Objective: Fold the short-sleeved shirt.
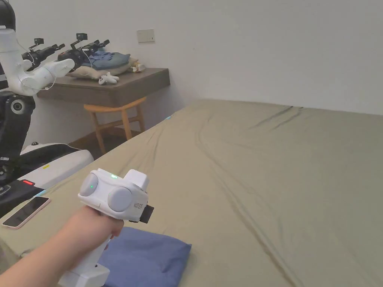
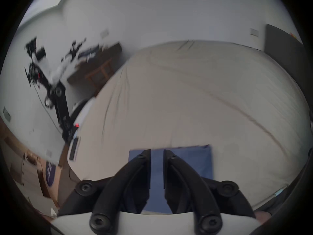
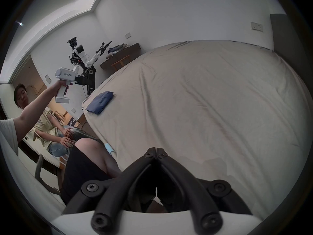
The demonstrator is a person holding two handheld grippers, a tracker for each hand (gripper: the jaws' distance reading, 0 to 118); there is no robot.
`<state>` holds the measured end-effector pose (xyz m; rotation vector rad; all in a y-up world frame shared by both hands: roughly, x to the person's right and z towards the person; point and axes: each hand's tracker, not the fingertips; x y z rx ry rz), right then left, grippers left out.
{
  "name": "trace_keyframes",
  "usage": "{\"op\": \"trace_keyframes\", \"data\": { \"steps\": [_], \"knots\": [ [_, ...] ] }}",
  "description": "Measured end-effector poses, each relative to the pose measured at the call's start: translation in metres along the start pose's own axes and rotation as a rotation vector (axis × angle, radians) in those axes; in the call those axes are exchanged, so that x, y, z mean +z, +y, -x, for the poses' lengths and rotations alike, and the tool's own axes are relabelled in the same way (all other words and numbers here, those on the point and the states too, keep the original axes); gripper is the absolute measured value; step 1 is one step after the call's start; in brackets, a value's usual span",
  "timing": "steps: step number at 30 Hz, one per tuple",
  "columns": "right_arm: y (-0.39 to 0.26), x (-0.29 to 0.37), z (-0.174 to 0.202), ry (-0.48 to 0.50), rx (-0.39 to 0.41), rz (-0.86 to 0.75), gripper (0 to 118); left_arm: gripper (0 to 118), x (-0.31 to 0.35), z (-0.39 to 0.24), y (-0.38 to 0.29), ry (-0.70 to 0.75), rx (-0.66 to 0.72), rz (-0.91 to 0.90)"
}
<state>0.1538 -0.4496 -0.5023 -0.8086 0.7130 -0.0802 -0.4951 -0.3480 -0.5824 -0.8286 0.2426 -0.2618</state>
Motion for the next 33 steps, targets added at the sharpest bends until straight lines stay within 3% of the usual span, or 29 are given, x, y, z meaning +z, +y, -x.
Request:
{"op": "trace_keyframes", "data": {
  "steps": [4,8,10,16,21,23,24,25,33],
  "knots": [
    [0.008,0.027,-0.005,-0.064,0.016,-0.059,0,0,0.059,-0.055,0.013,-0.117,0.076,-0.201],
    [0.027,0.047,0.005,-0.203,0.033,-0.182,0,0,0.108,-0.127,0.024,-0.191,0.158,-0.402],
    [0.036,0.056,0.014,-0.309,0.084,-0.257,0,0,0.128,-0.169,0.022,-0.156,0.162,-0.517],
    [0.062,0.083,0.035,-0.511,0.132,-0.449,0,0,0.164,-0.267,0.018,-0.271,0.252,-0.624],
    [0.065,0.100,0.046,-0.655,0.156,-0.611,0,0,0.197,-0.312,-0.007,-0.254,0.261,-0.793],
    [0.061,0.102,0.052,-0.725,0.214,-0.642,0,0,0.205,-0.326,-0.010,-0.254,0.249,-0.769],
    [0.061,0.104,0.055,-0.766,0.285,-0.675,0,0,0.207,-0.331,-0.011,-0.255,0.239,-0.767],
    [0.059,0.102,0.053,-0.747,0.228,-0.659,0,0,0.210,-0.335,-0.015,-0.252,0.235,-0.787],
    [0.059,0.111,0.048,-0.787,0.188,-0.699,0,0,0.220,-0.342,-0.014,-0.271,0.216,-0.798]
  ]
}}
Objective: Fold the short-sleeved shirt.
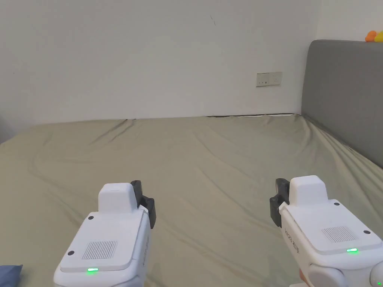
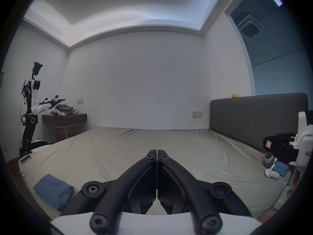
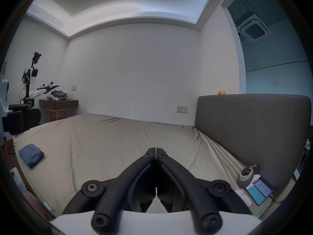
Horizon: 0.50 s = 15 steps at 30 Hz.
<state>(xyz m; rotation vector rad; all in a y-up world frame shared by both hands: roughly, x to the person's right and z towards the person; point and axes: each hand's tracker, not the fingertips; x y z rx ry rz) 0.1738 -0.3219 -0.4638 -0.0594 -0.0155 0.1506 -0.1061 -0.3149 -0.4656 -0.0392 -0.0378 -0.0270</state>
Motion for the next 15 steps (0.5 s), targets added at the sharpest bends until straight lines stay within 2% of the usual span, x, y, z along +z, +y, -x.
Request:
{"op": "trace_keyframes", "data": {
  "steps": [3,4,5,6,8,9,10,11,12,13,15],
  "knots": [
    [0.000,0.002,0.001,-0.020,0.000,-0.012,2,0,0.003,0.000,0.001,-0.001,-0.010,-0.018],
    [0.001,0.002,0.001,-0.023,0.001,-0.016,15,5,0.003,0.001,0.002,0.007,-0.012,-0.021],
    [0.001,0.002,0.001,-0.026,0.000,-0.017,34,14,0.003,0.002,0.002,0.010,-0.006,-0.020],
    [0.002,0.001,0.001,-0.026,-0.003,-0.014,59,29,0.003,0.002,0.002,0.014,0.001,-0.018],
    [0.002,0.000,0.002,-0.025,-0.023,-0.002,79,43,0.001,0.003,0.002,0.017,0.005,-0.009],
    [0.002,-0.001,0.003,-0.026,-0.035,0.001,96,59,0.000,0.002,0.000,0.017,-0.004,-0.006],
    [0.002,-0.002,0.004,-0.031,-0.040,0.006,118,91,0.000,0.003,-0.002,0.017,-0.007,-0.008],
    [0.004,0.000,0.008,-0.014,0.005,-0.048,118,108,0.001,0.002,-0.003,0.030,-0.005,-0.016],
    [0.004,-0.002,0.010,-0.049,0.018,-0.035,118,118,0.004,0.003,-0.003,0.046,0.001,-0.034],
    [0.003,-0.006,0.012,-0.044,-0.005,-0.013,118,118,0.007,0.004,-0.002,0.054,0.008,-0.060],
    [0.003,-0.005,0.013,-0.035,0.007,-0.019,118,118,0.005,0.003,0.001,0.055,0.002,-0.059]
  ]
}}
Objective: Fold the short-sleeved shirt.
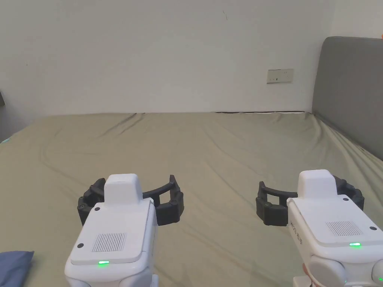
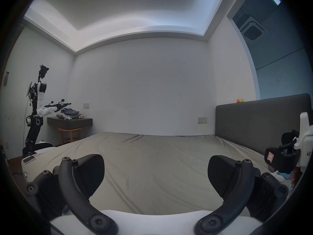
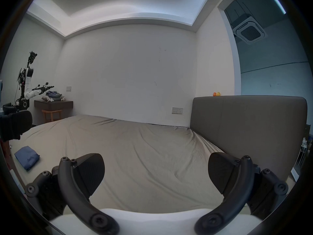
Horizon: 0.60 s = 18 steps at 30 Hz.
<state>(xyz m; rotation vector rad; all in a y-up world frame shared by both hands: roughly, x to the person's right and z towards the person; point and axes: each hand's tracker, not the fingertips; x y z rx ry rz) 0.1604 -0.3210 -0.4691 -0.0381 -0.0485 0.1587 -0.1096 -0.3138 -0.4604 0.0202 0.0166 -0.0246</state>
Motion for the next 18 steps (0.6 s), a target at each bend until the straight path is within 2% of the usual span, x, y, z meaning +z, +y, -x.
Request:
{"op": "trace_keyframes", "data": {
  "steps": [3,7,9,10,11,12,13,16,18],
  "knots": [
    [-0.001,-0.001,-0.002,0.020,-0.075,0.012,118,118,-0.004,0.003,0.002,-0.011,0.010,0.036],
    [0.002,-0.001,-0.003,0.027,-0.112,0.027,118,118,-0.003,0.004,0.001,-0.012,0.032,0.045],
    [0.002,0.000,-0.003,0.045,-0.207,0.105,118,118,-0.002,0.004,0.001,-0.017,0.022,0.047],
    [0.002,0.002,-0.007,0.079,-0.222,0.097,118,118,-0.002,0.004,0.000,-0.017,0.020,0.047],
    [-0.002,0.002,-0.009,0.111,-0.287,0.126,118,118,-0.002,0.004,-0.001,-0.017,0.021,0.045],
    [0.002,0.004,-0.011,0.145,-0.277,0.055,118,118,-0.001,0.005,0.000,-0.018,0.026,0.045],
    [-0.002,0.005,-0.013,0.163,-0.330,0.098,118,118,-0.001,0.006,0.000,-0.020,0.031,0.046],
    [0.002,0.009,-0.010,0.132,-0.287,0.081,118,118,-0.002,0.008,-0.002,-0.015,0.037,0.056],
    [0.002,0.012,-0.014,0.152,-0.298,0.086,118,118,-0.003,0.009,-0.004,-0.013,0.036,0.062]
  ]
}}
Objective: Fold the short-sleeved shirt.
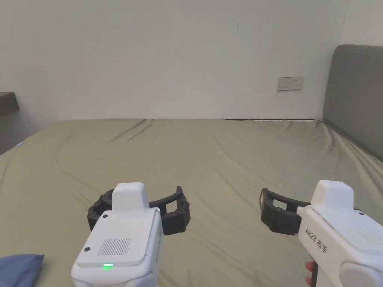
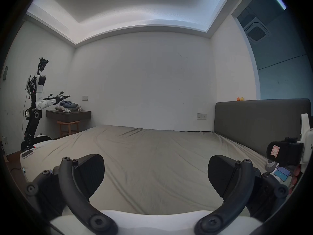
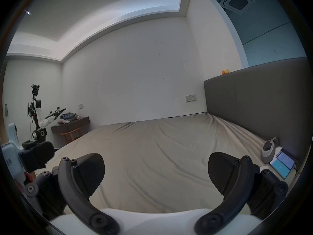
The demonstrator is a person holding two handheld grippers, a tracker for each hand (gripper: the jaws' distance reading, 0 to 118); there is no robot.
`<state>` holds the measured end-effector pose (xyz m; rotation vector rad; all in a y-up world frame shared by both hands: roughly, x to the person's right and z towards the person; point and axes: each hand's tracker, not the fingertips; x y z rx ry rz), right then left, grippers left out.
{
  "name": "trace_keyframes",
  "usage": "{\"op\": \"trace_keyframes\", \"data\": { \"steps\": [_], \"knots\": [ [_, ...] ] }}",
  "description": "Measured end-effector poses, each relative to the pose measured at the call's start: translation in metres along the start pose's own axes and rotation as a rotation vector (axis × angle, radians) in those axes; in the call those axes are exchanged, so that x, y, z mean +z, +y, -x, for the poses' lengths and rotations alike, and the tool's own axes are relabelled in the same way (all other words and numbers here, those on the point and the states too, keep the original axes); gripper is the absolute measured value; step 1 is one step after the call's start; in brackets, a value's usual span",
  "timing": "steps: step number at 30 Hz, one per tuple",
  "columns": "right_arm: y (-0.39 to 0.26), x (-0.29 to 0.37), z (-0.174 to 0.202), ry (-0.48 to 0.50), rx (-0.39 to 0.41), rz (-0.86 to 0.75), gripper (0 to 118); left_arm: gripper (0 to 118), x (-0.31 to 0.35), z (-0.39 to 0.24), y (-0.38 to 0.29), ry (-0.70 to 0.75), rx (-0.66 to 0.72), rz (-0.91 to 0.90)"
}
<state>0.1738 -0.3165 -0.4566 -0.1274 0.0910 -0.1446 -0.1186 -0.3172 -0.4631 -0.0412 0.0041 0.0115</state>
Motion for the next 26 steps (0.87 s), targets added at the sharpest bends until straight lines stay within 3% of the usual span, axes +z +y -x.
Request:
{"op": "trace_keyframes", "data": {
  "steps": [1,3,6,26],
  "knots": [
    [0.001,0.000,-0.001,0.026,-0.031,0.016,118,118,-0.001,0.000,-0.001,0.002,-0.002,0.001],
    [0.000,-0.003,0.002,-0.001,-0.011,0.025,118,118,-0.001,0.000,-0.002,0.008,-0.002,0.003],
    [-0.003,-0.003,0.010,-0.066,0.107,-0.002,118,118,-0.001,-0.001,-0.002,0.000,-0.004,0.001],
    [-0.009,-0.008,0.017,-0.089,0.138,-0.022,118,118,-0.004,0.005,-0.002,0.016,0.004,0.000]
  ]
}}
